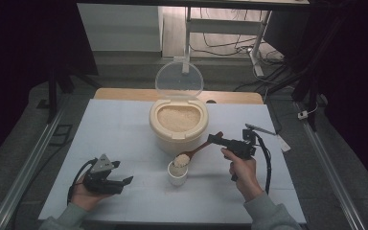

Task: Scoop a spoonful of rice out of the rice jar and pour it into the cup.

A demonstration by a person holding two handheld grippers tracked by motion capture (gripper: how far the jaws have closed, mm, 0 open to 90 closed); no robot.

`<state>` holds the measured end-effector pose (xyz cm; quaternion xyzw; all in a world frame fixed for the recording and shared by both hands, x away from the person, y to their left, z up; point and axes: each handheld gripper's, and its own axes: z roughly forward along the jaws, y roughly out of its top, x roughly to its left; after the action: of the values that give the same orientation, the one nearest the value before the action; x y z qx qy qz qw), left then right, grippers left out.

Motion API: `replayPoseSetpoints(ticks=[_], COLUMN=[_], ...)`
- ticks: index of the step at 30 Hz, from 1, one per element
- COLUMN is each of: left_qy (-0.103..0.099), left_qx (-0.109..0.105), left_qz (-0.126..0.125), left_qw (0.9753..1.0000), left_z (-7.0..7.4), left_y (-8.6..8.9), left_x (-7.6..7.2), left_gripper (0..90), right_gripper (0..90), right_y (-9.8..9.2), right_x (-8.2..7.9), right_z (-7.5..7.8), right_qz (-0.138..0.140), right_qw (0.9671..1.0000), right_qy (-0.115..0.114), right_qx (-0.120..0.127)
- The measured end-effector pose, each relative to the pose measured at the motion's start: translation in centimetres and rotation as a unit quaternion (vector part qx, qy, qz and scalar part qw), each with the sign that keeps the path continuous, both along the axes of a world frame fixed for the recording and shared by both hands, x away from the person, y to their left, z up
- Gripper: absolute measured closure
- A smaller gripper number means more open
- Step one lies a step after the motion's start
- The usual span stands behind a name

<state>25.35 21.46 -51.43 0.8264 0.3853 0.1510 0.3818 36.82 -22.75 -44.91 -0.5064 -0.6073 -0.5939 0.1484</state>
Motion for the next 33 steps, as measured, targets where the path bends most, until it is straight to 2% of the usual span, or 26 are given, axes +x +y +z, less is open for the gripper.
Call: replayPoseSetpoints(ticks=[14, 19, 24, 29, 33], left_qy=[0.001, 0.000, 0.001, 0.000, 0.001], left_qx=[0.002, 0.001, 0.003, 0.001, 0.001], left_qz=[-0.001, 0.000, -0.001, 0.000, 0.001], left_qw=[1.0000, 1.0000, 1.0000, 1.0000, 1.0000], left_z=[-0.1, 0.0, -0.1, 0.0, -0.1], left_y=[0.0, 0.0, -0.1, 0.0, 0.0], left_x=[0.0, 0.0, 0.0, 0.0, 0.0], left_gripper=[22.7, 22.7, 22.6, 22.7, 22.6], right_gripper=[82.7, 82.7, 82.8, 82.8, 82.8], right_y=[1.0, 1.5, 2.0, 2.5, 2.4], right_x=[-0.7, -1.1, -1.8, -2.5, -3.0], right_z=[0.4, 0.7, 1.2, 1.9, 2.3], right_qz=[0.000, 0.005, 0.011, 0.023, 0.029], right_qw=[0.9985, 0.9962, 0.9924, 0.9850, 0.9793], right_qy=[-0.044, -0.070, -0.101, -0.144, -0.177], right_qx=[-0.033, -0.051, -0.069, -0.092, -0.093])
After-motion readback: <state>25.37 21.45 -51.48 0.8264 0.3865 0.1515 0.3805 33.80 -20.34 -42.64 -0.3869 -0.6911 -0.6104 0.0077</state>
